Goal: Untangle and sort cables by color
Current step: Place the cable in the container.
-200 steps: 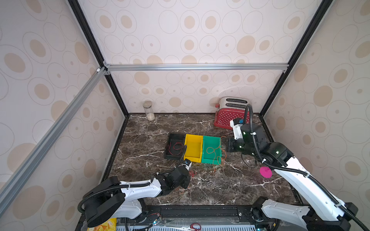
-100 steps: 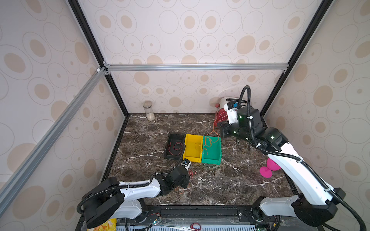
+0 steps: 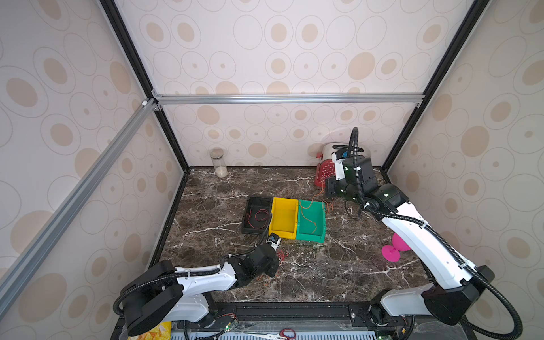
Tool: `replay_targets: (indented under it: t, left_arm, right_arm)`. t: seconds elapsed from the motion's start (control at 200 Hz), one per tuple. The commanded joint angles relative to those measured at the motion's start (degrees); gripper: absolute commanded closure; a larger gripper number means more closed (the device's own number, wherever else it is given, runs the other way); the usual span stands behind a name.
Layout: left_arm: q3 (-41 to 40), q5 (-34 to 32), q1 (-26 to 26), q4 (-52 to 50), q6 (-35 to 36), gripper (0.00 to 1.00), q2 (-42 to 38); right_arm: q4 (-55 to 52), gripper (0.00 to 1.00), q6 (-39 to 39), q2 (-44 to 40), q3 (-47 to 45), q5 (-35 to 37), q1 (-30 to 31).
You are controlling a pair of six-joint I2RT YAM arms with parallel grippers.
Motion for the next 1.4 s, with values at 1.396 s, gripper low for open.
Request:
replay_targets:
  t: [1.396]
  left_arm:
    - [-1.0,0.8,0.5,1.2,-1.6,0.84,1.2]
  right_arm:
    - [14.8,1.00,12.5,2.5,-25.6,-4.4,-5.9]
